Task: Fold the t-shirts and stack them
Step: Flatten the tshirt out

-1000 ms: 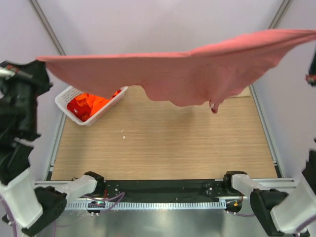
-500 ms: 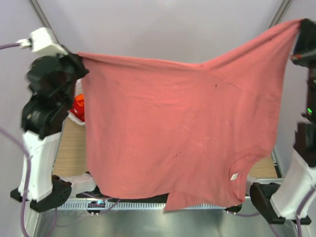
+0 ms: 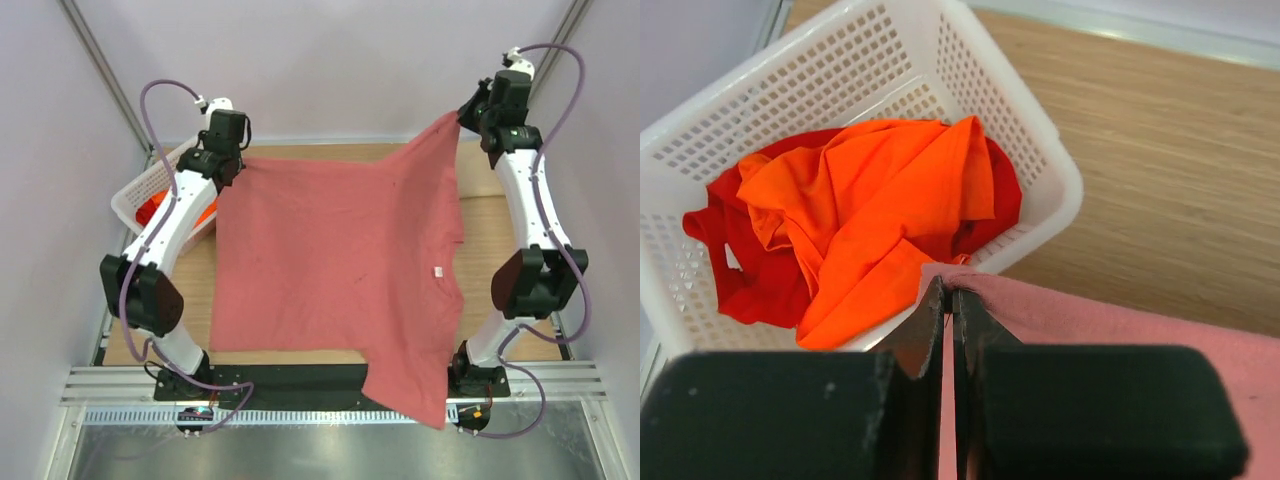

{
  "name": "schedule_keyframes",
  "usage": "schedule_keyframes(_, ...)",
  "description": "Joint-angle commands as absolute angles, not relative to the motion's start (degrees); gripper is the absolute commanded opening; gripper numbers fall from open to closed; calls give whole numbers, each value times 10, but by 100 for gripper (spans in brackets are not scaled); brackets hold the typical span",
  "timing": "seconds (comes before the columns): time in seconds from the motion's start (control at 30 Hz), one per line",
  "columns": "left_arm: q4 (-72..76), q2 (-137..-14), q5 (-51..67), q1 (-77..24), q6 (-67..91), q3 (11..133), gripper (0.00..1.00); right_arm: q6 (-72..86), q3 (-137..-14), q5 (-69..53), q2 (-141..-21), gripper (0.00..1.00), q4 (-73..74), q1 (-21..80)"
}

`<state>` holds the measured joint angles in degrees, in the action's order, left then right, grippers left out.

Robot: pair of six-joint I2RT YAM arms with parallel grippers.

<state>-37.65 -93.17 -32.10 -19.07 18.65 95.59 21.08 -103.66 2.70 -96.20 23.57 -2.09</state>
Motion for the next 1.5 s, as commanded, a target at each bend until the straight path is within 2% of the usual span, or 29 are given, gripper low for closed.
schedule_keyframes(0.0,-323,-978,-336,-157,185,1011,0,205,-1105,17,-989,2,146,-24)
schedule_keyframes(0.37,-345,-1133,-318,-145,178,1163,0,235,-1305,-12,-1192,1,159,-23)
schedule_keyframes(0.77,-349,-1198,-301,-142,163,1213,0,234,-1310,-15,-1242,2,161,-23)
schedule_keyframes(0.97,-357,-1226,-295,-142,160,1239,1,227,-1329,-3,-1260,2,206,-23)
schedule_keyframes(1.0,-360,-1231,-294,-142,159,1252,10,230,-1335,21,-1264,2,219,-23)
schedule_keyframes(1.03,-367,-1237,-295,-142,160,1263,18,235,-1344,38,-1271,8,232,-23)
schedule_keyframes(1.07,-378,-1244,-299,-141,162,1278,31,240,-1378,46,-1280,14,278,-23)
schedule_keyframes(1.1,-415,-1264,-303,-141,170,1302,55,250,-1404,51,-1306,20,308,-25)
schedule_keyframes(1.13,-438,-1273,-307,-141,174,1351,61,252,-1458,59,-1319,40,374,-25)
schedule_keyframes(1.2,-504,-1297,-314,-141,187,1404,74,260,-1496,75,-1340,59,438,-25)
schedule_keyframes(1.3,-543,-1268,-321,-142,197,1420,80,284,-1457,90,-1298,73,516,-32)
schedule_keyframes(1.43,-554,-1157,-300,-142,227,1290,78,305,-1319,79,-1199,76,543,-28)
schedule_keyframes(1.47,-555,-1130,-291,-142,234,1226,77,305,-1272,77,-1181,76,557,-26)
